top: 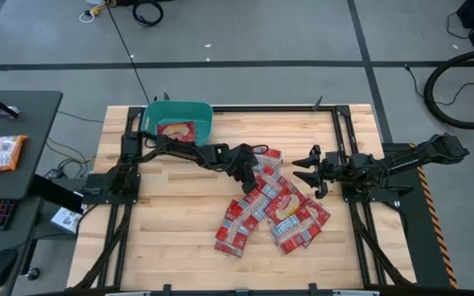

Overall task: Sort popcorn bags into baskets
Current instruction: Put the popcorn sachet into the bin

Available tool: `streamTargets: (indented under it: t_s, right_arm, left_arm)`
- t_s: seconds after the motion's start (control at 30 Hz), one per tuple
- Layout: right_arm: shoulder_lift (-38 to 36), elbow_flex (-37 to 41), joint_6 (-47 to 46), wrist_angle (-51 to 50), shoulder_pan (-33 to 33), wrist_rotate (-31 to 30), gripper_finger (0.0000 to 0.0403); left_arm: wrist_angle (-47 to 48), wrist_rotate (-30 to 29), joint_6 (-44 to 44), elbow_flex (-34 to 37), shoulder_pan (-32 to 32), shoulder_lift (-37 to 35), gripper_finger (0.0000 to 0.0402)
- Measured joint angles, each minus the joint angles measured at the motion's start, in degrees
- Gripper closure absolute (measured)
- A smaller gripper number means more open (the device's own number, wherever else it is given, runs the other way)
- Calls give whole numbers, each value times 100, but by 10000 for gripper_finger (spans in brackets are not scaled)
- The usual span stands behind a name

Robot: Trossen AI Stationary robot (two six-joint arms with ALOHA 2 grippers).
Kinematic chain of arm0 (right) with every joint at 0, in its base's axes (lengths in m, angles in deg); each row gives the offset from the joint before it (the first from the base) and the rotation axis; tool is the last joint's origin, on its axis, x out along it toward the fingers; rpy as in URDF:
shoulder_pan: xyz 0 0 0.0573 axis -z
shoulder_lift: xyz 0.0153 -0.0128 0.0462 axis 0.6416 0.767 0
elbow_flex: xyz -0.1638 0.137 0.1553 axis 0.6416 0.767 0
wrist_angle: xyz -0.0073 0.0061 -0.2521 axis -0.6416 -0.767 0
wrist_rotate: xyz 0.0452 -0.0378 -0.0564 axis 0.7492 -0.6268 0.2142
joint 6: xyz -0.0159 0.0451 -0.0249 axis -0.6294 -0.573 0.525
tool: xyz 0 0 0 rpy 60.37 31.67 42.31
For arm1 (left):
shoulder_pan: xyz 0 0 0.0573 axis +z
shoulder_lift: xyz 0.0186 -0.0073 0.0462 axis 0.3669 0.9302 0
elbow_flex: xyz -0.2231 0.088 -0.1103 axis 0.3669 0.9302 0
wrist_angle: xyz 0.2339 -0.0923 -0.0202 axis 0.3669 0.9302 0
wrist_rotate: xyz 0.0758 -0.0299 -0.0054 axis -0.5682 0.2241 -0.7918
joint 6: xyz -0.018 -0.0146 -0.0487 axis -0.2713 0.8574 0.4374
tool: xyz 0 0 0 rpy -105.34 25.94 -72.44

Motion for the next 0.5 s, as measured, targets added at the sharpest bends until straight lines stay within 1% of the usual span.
streamTargets:
  t_s: [0.1, 0.23, 0.4, 0.5]
  right_arm:
    - [0, -1, 0, -1, 0, 1, 214]
    - [0, -1, 0, 1, 0, 2, 214]
    - [0, -1, 0, 1, 0, 2, 214]
    - [0, -1, 0, 1, -1, 2, 214]
  left_arm:
    - [93, -61, -9, 1, 12, 1, 225]
    - [372, -506, -271, 8, 12, 6, 225]
    - [39, -284, -314, 6, -30, 6, 225]
    - [-29, -257, -272, 6, -62, 6, 225]
